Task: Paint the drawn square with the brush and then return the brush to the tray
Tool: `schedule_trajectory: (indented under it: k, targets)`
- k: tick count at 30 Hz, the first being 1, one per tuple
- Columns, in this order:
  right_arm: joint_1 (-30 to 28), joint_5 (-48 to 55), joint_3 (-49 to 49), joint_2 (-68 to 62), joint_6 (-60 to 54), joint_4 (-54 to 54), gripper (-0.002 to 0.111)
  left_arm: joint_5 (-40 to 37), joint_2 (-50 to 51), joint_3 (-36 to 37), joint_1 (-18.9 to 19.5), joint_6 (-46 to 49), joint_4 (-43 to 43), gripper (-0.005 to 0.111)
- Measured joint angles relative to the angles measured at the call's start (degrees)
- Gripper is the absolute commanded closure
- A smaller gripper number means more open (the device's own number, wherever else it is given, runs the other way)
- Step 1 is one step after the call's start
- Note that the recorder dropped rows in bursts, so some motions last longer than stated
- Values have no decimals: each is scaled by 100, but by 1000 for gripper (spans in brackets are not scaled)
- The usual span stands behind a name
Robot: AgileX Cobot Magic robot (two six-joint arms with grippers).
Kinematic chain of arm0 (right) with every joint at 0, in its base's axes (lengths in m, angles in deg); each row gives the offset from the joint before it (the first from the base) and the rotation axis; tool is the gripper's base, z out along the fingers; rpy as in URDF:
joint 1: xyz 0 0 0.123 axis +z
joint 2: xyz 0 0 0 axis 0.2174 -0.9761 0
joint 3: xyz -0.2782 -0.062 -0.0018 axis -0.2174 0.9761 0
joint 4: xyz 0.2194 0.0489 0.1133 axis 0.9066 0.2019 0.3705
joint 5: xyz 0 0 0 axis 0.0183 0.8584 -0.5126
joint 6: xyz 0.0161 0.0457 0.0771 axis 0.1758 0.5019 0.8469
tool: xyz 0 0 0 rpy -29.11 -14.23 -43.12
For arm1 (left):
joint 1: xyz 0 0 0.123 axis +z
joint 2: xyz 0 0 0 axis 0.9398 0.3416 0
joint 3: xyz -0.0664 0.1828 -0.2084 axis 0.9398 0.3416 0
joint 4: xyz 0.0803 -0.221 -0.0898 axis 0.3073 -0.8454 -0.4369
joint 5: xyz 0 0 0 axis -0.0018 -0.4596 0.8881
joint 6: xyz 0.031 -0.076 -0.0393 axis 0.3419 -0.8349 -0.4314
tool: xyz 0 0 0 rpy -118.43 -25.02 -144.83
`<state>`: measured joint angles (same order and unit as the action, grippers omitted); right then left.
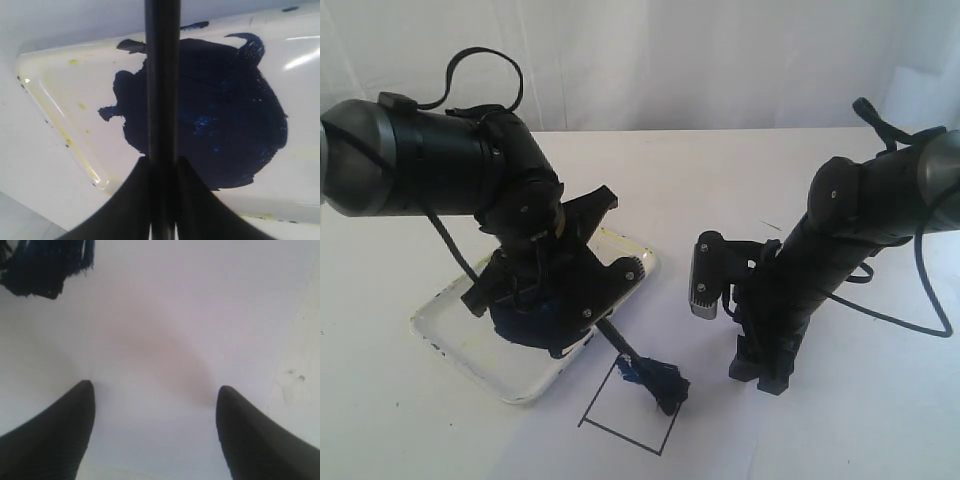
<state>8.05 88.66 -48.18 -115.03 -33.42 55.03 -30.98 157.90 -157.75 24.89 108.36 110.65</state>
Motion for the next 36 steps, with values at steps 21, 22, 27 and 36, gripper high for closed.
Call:
schedule_trajectory:
  k: [21,22,27,36]
  targets:
    - [0,0,0,0,0,0,44,172,148,0,0,-78,233,107]
    - [0,0,0,0,0,0,44,144,148,0,0,-78,233,107]
    - [0,0,0,0,21,0,44,51,148,0,0,-54,130,107]
    - [0,-4,0,0,21,0,44,-83,148,0,0,41,-64,107]
